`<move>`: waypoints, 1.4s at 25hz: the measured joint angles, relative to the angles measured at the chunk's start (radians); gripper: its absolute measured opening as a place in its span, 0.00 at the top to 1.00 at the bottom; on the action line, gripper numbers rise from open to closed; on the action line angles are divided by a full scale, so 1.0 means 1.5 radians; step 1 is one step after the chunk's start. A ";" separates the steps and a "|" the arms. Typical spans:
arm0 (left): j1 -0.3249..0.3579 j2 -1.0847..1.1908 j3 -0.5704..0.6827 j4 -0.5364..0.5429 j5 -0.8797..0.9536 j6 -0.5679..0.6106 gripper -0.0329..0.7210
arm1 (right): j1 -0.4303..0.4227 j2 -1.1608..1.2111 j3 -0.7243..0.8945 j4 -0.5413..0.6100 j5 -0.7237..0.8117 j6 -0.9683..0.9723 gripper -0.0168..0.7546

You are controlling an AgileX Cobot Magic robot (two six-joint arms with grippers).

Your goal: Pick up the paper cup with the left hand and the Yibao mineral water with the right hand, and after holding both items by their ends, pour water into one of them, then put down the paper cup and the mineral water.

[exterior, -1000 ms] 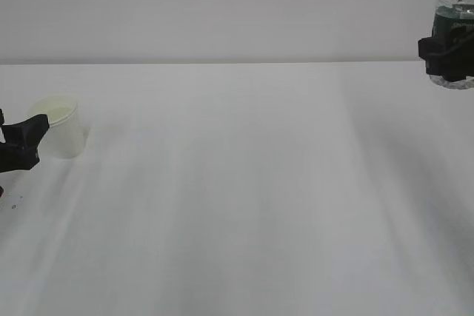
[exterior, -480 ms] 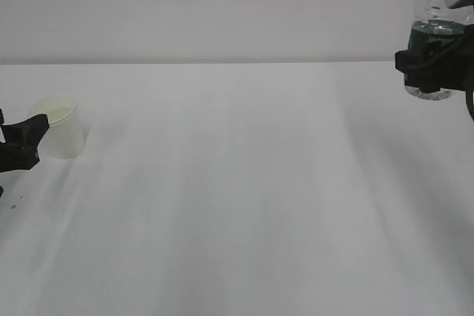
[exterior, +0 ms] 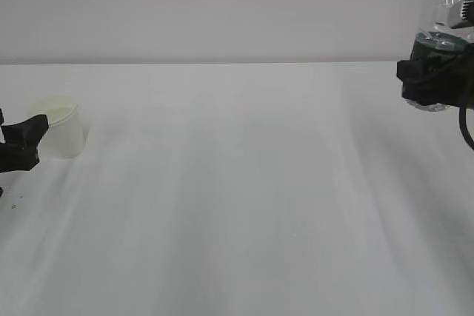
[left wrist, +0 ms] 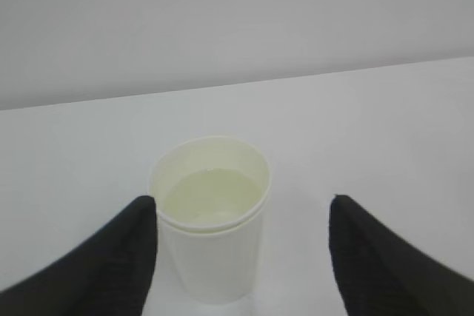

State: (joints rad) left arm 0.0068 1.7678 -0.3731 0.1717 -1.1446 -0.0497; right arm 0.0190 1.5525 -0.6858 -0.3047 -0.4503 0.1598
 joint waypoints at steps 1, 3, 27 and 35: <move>0.000 0.000 0.000 0.000 0.000 0.000 0.27 | 0.000 0.000 0.005 0.026 -0.003 -0.021 0.43; 0.000 0.000 0.000 0.000 0.000 0.000 0.28 | 0.000 0.000 0.012 0.069 -0.007 -0.058 0.43; 0.000 0.000 0.000 0.000 0.000 0.015 0.29 | 0.000 0.054 0.039 0.185 -0.131 -0.155 0.43; 0.000 0.000 0.000 0.000 0.000 0.015 0.29 | 0.000 0.085 0.039 0.203 -0.172 -0.155 0.43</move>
State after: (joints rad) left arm 0.0068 1.7678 -0.3731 0.1717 -1.1446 -0.0274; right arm 0.0190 1.6796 -0.6268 0.0000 -0.7077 -0.0732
